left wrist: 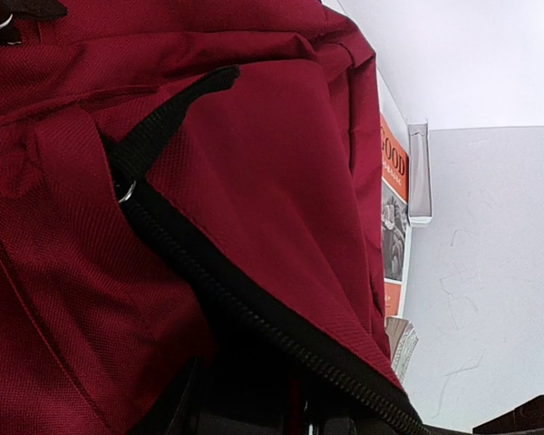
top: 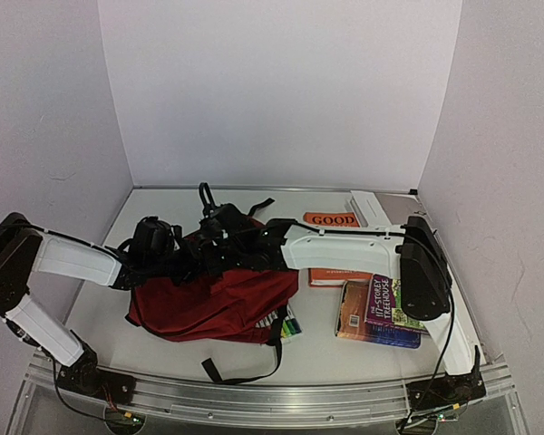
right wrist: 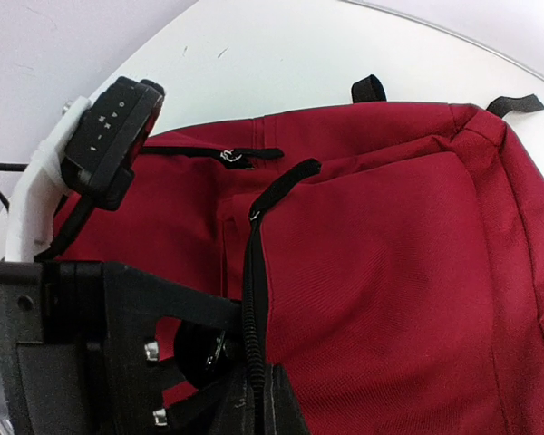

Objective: Pack the student bag
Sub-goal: Place the stationery in the student bag.

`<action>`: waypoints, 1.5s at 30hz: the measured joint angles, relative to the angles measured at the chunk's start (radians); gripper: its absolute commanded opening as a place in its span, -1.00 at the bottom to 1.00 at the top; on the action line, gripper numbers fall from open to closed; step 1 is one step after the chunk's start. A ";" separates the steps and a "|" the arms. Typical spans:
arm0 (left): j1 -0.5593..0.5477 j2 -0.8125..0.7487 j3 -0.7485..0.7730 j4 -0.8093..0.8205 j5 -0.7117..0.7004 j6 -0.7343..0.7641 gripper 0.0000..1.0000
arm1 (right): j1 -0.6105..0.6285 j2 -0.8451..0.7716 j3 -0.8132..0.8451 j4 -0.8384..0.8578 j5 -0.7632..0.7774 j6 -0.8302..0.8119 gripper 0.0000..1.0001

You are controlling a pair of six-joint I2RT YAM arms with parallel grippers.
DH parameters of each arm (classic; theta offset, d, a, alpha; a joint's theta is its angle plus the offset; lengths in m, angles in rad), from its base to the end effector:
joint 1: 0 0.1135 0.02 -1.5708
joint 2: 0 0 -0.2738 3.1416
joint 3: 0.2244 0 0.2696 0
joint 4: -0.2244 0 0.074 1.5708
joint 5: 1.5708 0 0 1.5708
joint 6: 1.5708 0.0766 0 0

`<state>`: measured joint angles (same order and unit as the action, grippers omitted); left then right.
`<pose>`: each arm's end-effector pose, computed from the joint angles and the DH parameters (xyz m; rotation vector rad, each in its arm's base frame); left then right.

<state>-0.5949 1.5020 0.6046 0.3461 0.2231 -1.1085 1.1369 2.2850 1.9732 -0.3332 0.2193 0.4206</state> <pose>0.2710 -0.2038 0.1407 -0.4577 2.3263 -1.1699 0.2618 0.5254 0.2074 -0.6777 2.1659 0.6168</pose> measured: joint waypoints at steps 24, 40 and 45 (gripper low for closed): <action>0.000 -0.224 0.030 -0.418 -0.088 0.151 0.74 | 0.002 -0.052 -0.094 0.034 0.004 -0.001 -1.00; 0.000 -0.136 0.028 -0.433 -0.102 0.131 0.17 | 0.002 -0.055 -0.096 0.034 0.003 -0.002 -1.00; 0.000 -0.074 0.029 -0.428 -0.101 0.133 -0.03 | 0.002 -0.055 -0.096 0.034 0.003 -0.004 -1.00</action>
<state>-0.5945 1.4280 0.6334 -0.0815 0.1225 -0.9759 1.1393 2.2303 1.8771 -0.2993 0.2221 0.4162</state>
